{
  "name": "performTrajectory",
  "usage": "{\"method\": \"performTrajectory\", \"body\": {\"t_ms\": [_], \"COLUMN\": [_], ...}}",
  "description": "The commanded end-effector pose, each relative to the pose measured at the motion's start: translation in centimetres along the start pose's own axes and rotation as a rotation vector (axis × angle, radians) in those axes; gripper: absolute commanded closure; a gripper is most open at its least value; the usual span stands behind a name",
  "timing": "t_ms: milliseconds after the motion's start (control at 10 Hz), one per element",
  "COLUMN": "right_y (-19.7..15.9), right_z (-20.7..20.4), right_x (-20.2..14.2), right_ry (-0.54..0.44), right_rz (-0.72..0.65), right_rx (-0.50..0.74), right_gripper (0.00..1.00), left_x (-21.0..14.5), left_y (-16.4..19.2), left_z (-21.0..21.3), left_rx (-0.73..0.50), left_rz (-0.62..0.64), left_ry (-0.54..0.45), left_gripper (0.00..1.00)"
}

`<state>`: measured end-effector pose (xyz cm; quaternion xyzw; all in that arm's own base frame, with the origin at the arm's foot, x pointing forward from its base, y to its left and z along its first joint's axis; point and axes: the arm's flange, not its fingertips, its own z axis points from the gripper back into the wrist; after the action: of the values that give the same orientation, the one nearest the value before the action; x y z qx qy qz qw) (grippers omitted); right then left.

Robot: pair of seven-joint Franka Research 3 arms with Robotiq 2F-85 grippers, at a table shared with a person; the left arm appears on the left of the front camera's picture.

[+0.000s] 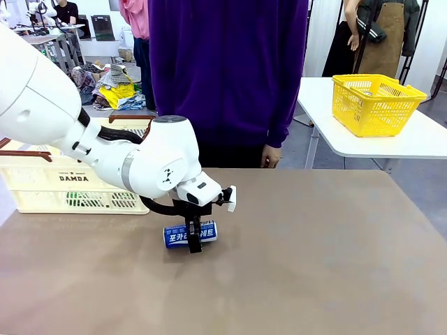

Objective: Place the drinks into the Shopping basket.
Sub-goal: Pick up one drink and place it into the Shopping basket.

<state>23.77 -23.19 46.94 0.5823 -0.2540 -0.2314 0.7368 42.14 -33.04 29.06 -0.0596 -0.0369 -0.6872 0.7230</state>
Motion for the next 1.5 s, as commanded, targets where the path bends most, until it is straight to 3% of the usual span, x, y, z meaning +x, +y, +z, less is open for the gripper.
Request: {"method": "performTrajectory", "body": {"t_ms": [0,200,500,800,900,1000,1400], "right_y": [0.2,0.2,0.2,0.2,0.2,0.2,0.2], "right_z": [0.0,0.0,0.0,0.0,0.0,0.0,0.0], "right_x": [0.2,0.2,0.2,0.2,0.2,0.2,0.2], "right_ry": [-0.009,-0.009,-0.009,-0.009,-0.009,-0.009,-0.009], "right_rz": [0.012,0.012,0.012,0.012,0.012,0.012,0.012], "right_rx": [0.023,0.023,0.023,0.023,0.023,0.023,0.023], "right_gripper": [0.0,0.0,0.0,0.0,0.0,0.0,0.0], "left_x": [-0.2,0.1,1.9,3.6,3.4,3.5,3.9], "left_y": [0.0,0.4,-1.2,-3.3,-3.2,-3.9,-3.7], "left_z": [0.5,3.8,13.7,21.1,21.5,20.7,20.8], "left_rx": [-0.022,0.006,-0.03,0.047,0.108,0.031,0.032], "left_rz": [-0.008,-0.024,-0.061,-0.083,-0.15,-0.07,-0.09], "left_ry": [-0.006,-0.011,-0.016,0.104,0.143,0.062,0.093], "left_gripper": [1.0,1.0,1.0,1.0,1.0,1.0,1.0]}}
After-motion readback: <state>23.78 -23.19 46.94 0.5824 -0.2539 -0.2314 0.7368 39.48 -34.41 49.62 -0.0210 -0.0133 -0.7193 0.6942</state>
